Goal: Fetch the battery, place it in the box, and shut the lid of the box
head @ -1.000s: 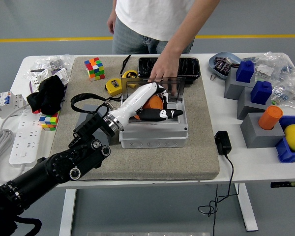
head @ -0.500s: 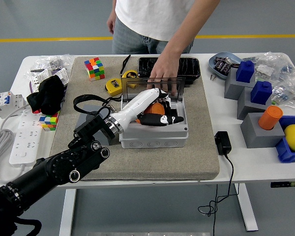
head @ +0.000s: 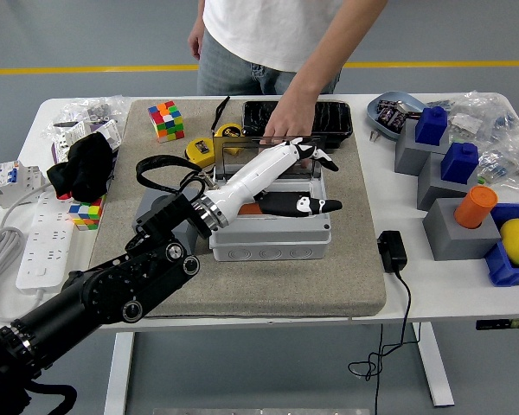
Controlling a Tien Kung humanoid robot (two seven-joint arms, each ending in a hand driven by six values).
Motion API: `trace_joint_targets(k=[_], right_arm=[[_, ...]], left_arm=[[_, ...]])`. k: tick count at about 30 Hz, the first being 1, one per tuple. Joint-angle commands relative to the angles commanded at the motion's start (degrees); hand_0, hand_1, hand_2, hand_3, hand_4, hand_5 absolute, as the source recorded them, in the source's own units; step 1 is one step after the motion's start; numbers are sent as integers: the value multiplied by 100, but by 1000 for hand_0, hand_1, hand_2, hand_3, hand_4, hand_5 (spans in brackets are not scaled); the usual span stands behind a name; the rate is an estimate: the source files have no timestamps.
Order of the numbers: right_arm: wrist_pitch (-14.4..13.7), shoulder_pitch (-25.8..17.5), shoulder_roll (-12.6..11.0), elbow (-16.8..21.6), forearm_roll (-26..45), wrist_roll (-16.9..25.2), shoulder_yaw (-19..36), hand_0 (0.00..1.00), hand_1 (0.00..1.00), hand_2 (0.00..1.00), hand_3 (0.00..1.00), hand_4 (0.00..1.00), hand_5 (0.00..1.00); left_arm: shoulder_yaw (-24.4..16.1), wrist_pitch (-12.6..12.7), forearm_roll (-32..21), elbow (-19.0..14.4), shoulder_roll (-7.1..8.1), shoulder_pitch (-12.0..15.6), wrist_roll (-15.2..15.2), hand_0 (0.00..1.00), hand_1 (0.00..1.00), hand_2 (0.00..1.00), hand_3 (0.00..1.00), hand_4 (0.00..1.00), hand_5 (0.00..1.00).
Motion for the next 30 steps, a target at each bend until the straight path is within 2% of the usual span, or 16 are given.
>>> trace_joint_targets(k=[1,2,7,8,9,12,14,15,17,19,20,22,25,26,28,30], right_arm=[[0,2,0,0,-4,-2,10,874,850,813,817,998,998],[1,2,1,0,-3,-1,18,874,850,814,816,998,998],[10,1,18,0,-7,-4,33,874,850,814,816,998,998],[10,1,21,0,-4,-2,33,871,848,812,816,998,998],[10,4,25,0,9,4,21,871,848,812,816,998,998],[5,13,31,0,30,15,2,871,848,812,816,998,998],[3,18,35,0,36,20,0,871,848,811,816,998,998],[2,18,37,0,33,20,3,871,848,811,816,998,998],[2,17,42,0,19,16,15,871,848,811,816,998,998],[3,15,47,0,23,19,17,871,848,811,816,998,998],[3,15,46,0,24,20,16,871,848,811,816,998,998],[2,16,45,0,11,15,29,871,848,811,816,998,998],[0,18,39,0,0,10,45,871,848,811,816,998,998],[-4,18,37,0,1,13,45,870,846,810,816,998,998],[-6,19,35,0,4,13,39,870,846,810,816,998,998],[-8,18,36,0,0,14,39,870,846,810,816,998,998]], left_arm=[[-95,-150,26,-156,0,23,96,887,814,738,671,998,781],[-232,-360,24,-331,0,51,258,687,685,646,631,998,775],[-811,-1475,-540,-1080,0,96,1169,687,685,646,631,998,775],[-897,-1736,-749,-1174,0,101,1385,561,651,622,603,998,791],[-1013,-1996,-1010,-1267,0,113,1645,561,651,622,603,998,791],[-1218,-2629,-1633,-1314,0,142,2096,561,651,622,603,998,791],[-1330,-3083,-2106,-1297,0,163,2068,549,657,633,608,998,802],[-1406,-3179,-2366,-1286,0,177,1971,549,657,633,608,998,802],[-1637,-2851,-2813,-1263,0,206,1640,549,657,633,608,998,802],[-2002,-2356,-3335,-1179,0,212,1311,549,657,633,608,998,802],[-2106,-2179,-3471,-1142,0,206,1234,732,767,738,702,998,835],[-2300,-1788,-3266,-1050,0,184,1113,732,767,738,702,998,835],[-2564,-1297,-2568,-872,0,153,937,732,767,738,702,998,835],[-2655,-1142,-2344,-803,0,144,899,869,865,799,755,998,996],[-2758,-967,-1823,-708,0,136,902,869,865,799,755,998,996],[-2796,-934,-1376,-645,0,135,987,869,865,799,755,998,996]])
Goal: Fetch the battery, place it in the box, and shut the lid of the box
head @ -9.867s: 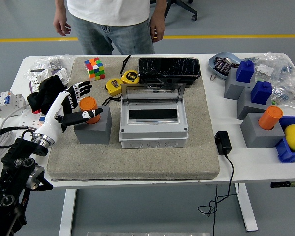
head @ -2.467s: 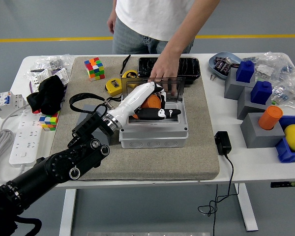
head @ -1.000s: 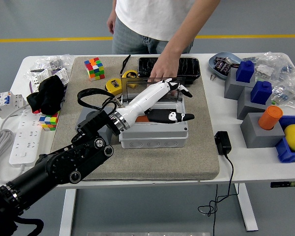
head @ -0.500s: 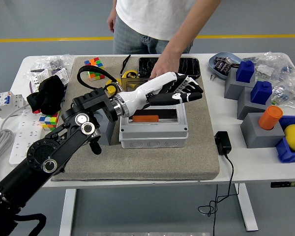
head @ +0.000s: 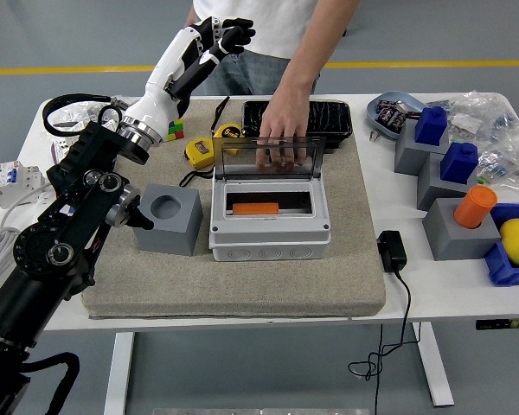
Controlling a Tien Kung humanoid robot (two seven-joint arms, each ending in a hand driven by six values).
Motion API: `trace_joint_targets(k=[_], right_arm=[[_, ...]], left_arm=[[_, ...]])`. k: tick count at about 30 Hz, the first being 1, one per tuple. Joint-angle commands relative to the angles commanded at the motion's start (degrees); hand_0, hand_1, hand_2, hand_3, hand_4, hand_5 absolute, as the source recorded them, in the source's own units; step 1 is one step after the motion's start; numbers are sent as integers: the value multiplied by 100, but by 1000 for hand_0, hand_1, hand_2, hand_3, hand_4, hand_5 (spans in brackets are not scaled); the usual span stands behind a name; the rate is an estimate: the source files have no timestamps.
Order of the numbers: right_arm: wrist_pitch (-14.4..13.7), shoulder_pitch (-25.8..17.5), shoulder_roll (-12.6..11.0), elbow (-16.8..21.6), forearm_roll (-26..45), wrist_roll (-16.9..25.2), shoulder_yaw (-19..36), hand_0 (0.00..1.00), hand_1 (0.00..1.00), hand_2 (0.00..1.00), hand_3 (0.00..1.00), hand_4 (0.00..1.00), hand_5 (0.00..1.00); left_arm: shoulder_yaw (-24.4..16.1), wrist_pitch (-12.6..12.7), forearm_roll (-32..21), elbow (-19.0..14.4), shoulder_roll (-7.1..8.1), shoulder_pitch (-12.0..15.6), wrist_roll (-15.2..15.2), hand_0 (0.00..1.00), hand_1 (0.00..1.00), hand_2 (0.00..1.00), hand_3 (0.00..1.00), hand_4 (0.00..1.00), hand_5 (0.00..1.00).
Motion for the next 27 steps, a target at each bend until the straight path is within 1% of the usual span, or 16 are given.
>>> trace_joint_targets(k=[1,2,4,7,8,11,16,19,20,27], right_arm=[[0,0,0,0,1,0,-3,870,846,810,816,998,998],[0,-1,2,0,-2,-1,3,870,846,810,816,998,998],[-1,-4,3,0,-2,-1,2,870,846,810,816,998,998],[-6,-4,-3,0,1,-1,1,870,846,810,816,998,998],[-9,-3,-6,0,2,-1,0,871,846,809,816,998,998],[-16,-5,-18,0,-9,-7,10,871,846,809,816,998,998],[-15,-20,-17,0,-10,-7,8,870,846,809,816,998,998],[-14,-28,-11,0,-24,-8,21,870,846,809,816,998,998],[-14,-28,-10,0,-24,-8,23,870,846,809,816,998,998],[-20,-20,-18,0,-19,-8,26,870,845,809,817,998,998]], left_arm=[[2,-17,261,14,0,-1,40,869,865,799,755,998,996],[49,-67,559,34,0,-11,104,974,909,815,752,998,998],[184,-172,1043,86,0,-48,209,974,909,815,752,998,998],[351,-269,1713,163,0,-101,275,974,909,815,752,998,998],[426,-302,1974,192,0,-121,297,998,927,811,728,998,998],[718,-441,2681,318,0,-196,372,998,927,811,728,998,998],[1007,-502,3850,401,0,-242,397,998,924,801,712,998,998],[1065,-503,4595,412,0,-251,403,998,924,801,712,998,998],[1064,-501,4701,412,0,-251,404,998,924,798,707,998,998],[1085,-515,4701,454,7,-258,436,998,922,797,700,998,998]])
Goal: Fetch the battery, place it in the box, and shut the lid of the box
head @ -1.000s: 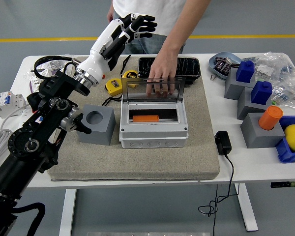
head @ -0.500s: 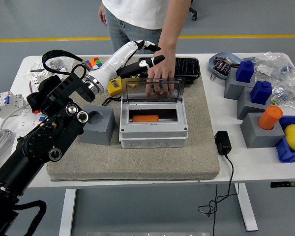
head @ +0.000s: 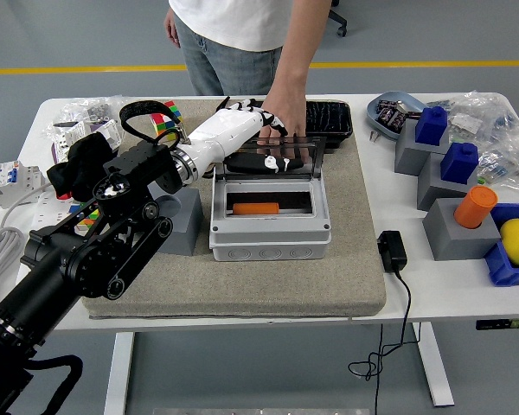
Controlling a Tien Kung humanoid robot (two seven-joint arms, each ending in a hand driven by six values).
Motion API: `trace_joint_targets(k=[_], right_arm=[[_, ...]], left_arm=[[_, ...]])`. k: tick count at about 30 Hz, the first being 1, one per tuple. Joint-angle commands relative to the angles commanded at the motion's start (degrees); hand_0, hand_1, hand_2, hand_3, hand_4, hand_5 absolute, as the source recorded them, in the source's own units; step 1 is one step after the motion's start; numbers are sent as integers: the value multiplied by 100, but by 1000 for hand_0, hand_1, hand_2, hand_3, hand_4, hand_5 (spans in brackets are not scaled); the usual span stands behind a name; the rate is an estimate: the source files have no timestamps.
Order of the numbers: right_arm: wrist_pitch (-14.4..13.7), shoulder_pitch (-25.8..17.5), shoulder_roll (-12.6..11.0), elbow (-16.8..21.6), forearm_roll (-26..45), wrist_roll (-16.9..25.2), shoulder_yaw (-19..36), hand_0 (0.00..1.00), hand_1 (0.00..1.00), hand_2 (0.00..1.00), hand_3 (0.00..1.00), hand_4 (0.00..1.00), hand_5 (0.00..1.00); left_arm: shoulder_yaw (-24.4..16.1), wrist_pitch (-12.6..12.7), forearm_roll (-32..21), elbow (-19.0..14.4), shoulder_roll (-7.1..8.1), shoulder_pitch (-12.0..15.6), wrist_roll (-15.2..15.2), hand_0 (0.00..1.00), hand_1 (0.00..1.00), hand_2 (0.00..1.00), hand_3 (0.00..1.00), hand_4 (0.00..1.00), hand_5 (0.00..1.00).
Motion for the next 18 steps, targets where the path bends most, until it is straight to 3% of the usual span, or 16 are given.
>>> trace_joint_targets(k=[9,18], right_arm=[[0,14,3,0,-1,6,11,869,846,810,816,998,998],[-1,22,-1,0,-23,-1,58,870,846,810,816,998,998]], left_arm=[[0,-32,0,12,1,-8,5,998,922,794,691,998,998],[208,-107,0,-88,112,3,11,998,904,780,676,998,998]])
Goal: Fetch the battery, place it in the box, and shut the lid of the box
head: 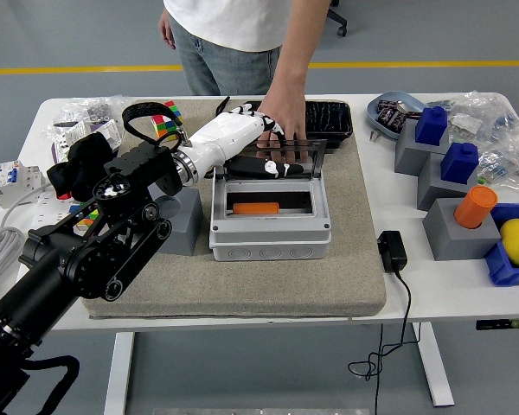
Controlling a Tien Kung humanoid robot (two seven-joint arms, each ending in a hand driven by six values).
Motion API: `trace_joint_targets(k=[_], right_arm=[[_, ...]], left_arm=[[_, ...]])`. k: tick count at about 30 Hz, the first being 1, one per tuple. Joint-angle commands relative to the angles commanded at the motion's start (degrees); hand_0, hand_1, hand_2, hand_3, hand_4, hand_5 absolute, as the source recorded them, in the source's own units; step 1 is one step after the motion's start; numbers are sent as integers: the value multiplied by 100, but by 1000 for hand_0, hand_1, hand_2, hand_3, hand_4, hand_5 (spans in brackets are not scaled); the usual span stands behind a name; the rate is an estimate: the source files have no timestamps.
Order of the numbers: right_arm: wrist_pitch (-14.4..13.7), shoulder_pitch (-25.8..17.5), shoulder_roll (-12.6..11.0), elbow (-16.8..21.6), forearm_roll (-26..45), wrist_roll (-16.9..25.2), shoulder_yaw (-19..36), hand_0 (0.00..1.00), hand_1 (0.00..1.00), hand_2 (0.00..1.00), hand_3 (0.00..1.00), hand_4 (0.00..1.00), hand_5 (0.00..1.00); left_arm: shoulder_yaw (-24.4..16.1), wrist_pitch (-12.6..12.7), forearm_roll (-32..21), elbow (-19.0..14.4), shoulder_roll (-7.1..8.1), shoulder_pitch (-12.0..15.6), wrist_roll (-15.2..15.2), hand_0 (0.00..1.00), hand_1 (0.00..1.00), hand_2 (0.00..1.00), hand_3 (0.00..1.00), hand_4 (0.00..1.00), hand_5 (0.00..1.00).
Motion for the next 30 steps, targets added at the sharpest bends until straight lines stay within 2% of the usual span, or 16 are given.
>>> trace_joint_targets(k=[9,15,25,30], right_arm=[[-1,1,-1,0,-2,5,14,870,845,811,816,998,998],[-1,4,-6,0,-10,3,36,870,846,811,816,998,998],[-7,-7,-10,0,-4,8,29,870,845,811,817,998,998],[-13,-15,-8,0,-12,6,35,870,846,810,818,998,998]], left_arm=[[424,21,0,-241,172,17,-23,998,903,776,674,998,998],[744,49,-194,-476,251,11,-31,998,898,773,671,998,998],[1369,16,-547,-520,338,25,-26,998,893,770,667,998,998],[1402,45,-605,-535,347,60,-59,998,883,762,662,998,998]])
